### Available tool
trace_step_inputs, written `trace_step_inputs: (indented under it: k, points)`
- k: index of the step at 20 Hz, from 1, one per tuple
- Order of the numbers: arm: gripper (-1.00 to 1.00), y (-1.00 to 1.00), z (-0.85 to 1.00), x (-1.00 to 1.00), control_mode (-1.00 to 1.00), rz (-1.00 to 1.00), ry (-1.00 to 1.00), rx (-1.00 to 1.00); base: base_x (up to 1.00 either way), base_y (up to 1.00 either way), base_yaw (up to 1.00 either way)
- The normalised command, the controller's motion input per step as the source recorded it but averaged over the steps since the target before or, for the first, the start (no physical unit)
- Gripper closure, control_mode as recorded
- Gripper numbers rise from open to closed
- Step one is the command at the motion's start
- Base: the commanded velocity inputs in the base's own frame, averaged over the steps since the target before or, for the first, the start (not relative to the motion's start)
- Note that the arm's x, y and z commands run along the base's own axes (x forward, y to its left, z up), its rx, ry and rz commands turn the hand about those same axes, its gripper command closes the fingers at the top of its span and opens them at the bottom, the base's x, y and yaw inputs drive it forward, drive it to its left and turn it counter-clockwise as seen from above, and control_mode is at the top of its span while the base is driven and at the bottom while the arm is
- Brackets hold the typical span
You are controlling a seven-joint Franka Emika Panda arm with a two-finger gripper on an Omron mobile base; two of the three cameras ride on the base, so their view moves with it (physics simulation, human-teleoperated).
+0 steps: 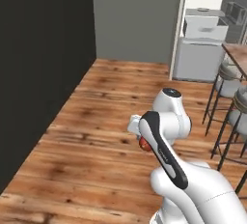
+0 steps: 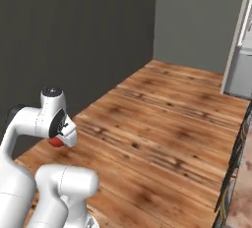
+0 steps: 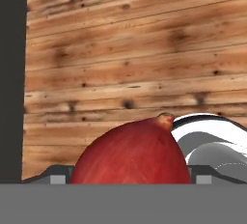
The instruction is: Place the onion and lemon inside the fridge drawer. Close the drawer after placing the vegetables.
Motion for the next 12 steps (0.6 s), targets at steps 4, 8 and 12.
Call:
trace_step_inputs:
  k: [4, 8, 12]
  points:
    - [1.0, 0.0, 0.0, 0.0, 1.0, 0.0, 0.0, 0.0, 1.0, 0.58, -0.48]
    - [1.0, 0.0, 0.0, 0.0, 1.0, 0.0, 0.0, 0.0, 1.0, 0.54, -0.48]
    - [1.0, 0.0, 0.0, 0.0, 1.0, 0.0, 0.0, 0.0, 1.0, 0.49, -0.47]
